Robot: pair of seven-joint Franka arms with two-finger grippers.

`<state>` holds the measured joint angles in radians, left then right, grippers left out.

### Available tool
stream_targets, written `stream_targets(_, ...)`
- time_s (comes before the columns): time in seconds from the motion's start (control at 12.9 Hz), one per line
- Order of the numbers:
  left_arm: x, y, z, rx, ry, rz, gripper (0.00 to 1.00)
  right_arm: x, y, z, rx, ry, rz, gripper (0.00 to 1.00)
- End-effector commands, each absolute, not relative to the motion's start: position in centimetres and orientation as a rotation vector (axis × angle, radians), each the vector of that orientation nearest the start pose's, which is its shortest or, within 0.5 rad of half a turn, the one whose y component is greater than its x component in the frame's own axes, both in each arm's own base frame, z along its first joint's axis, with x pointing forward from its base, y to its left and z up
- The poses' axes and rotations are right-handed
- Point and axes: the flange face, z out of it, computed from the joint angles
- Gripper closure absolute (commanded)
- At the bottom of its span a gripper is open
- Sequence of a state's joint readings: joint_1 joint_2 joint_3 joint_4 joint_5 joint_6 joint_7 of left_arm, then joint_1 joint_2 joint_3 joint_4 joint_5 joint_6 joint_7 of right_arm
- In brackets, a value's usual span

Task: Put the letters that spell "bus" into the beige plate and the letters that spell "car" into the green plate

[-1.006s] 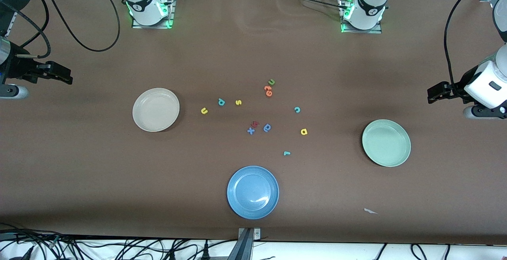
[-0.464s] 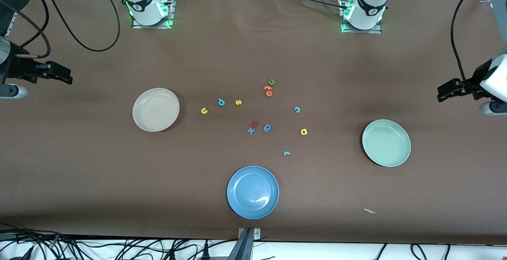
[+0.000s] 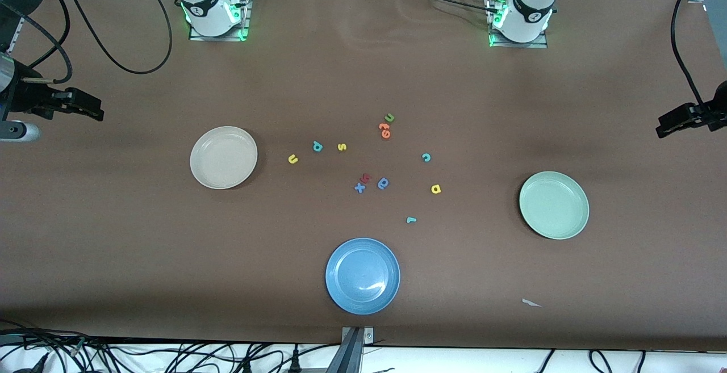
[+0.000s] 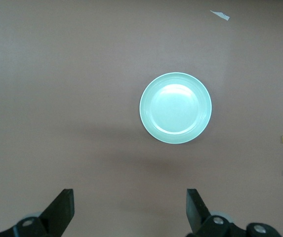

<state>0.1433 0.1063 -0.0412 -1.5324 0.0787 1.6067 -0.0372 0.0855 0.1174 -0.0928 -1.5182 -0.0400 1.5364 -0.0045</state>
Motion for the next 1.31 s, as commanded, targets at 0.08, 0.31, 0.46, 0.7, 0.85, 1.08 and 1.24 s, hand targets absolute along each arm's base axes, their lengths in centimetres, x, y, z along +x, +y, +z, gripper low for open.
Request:
stream_targets(0.08, 58.3, 6.6, 59.1, -3.074, -0.221, 0.054, 0.0, 57.8, -0.6, 58.6, -3.167, 0.017, 0.16, 0.0)
stream_targets(0.31, 58.7, 5.1, 59.6, -3.123, -0.208, 0.034, 0.0, 57.8, -0.7, 58.6, -3.167, 0.019, 0.16, 0.0)
stream_targets(0.46, 59.1, 2.8, 60.4, -3.13, -0.173, 0.005, 0.0, 57.8, -0.7, 58.6, -3.167, 0.019, 0.16, 0.0)
stream_targets(0.7, 59.2, 2.9, 60.4, -3.123, -0.163, 0.004, 0.0, 57.8, -0.7, 58.6, -3.167, 0.019, 0.16, 0.0)
stream_targets(0.85, 59.2, 2.9, 60.3, -3.121, -0.158, 0.007, 0.0, 57.8, -0.7, 58.6, -3.167, 0.019, 0.16, 0.0)
stream_targets(1.08, 59.2, 2.2, 60.5, -3.122, -0.153, 0.002, 0.0, 57.8, -0.7, 58.6, -3.167, 0.019, 0.16, 0.0)
stream_targets(1.24, 59.1, 2.3, 60.2, -3.125, -0.13, 0.016, 0.0, 57.8, -0.7, 58.6, -3.165, 0.019, 0.16, 0.0)
